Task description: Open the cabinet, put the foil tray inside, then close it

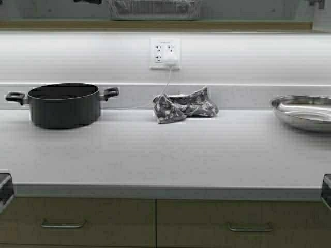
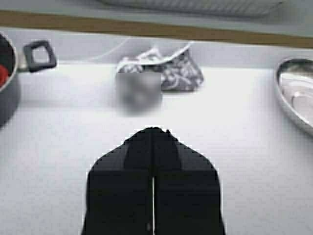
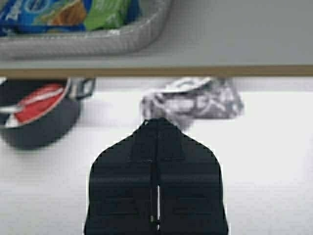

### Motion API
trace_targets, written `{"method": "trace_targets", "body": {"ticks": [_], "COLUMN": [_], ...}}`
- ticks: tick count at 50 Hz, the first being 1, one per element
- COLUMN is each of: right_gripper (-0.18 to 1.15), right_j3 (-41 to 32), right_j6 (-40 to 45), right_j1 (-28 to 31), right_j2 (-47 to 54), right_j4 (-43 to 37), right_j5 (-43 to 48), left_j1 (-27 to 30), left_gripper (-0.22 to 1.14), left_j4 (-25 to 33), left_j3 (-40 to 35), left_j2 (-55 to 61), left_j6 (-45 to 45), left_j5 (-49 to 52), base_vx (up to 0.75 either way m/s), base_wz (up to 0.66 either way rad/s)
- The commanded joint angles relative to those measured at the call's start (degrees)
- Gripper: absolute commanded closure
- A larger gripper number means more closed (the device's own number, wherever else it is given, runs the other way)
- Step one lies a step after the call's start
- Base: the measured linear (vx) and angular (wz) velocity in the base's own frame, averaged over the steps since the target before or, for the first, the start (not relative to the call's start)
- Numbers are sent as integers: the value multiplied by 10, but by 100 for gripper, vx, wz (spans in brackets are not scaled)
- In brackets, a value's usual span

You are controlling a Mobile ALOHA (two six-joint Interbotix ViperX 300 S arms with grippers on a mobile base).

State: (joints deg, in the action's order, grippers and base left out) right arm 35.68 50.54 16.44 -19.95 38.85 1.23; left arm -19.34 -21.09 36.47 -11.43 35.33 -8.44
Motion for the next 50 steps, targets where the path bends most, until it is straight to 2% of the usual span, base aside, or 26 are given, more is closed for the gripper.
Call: {"method": "trace_targets", "body": {"ticks": [1, 18, 30, 42, 50], "right_gripper": [89, 90, 89, 90, 90], "right_j3": [-2, -19, -5, -4, -11], "right_j6": [-5, -35, -37, -41, -50], "right_j1": [1, 1, 1, 1, 1], "right_j2": [-1, 37, 41, 41, 31], "right_j4": [-1, 0, 0, 0, 0], "right_j5": [2, 2, 2, 3, 3], "left_j1": [0, 0, 0, 18, 58], "left_gripper": [87, 87, 87, 87, 87], "left_j4": [1, 9, 11, 11, 10], "left_j3": [-7, 4, 4, 16, 4], "left_j2": [-2, 12, 9, -11, -17], "left_j6": [-1, 0, -5, -6, -13], "left_j5": [-3, 2, 4, 17, 33], "base_vx": [-18, -23, -24, -22, -24], "base_wz": [-2, -2, 4, -3, -5]}}
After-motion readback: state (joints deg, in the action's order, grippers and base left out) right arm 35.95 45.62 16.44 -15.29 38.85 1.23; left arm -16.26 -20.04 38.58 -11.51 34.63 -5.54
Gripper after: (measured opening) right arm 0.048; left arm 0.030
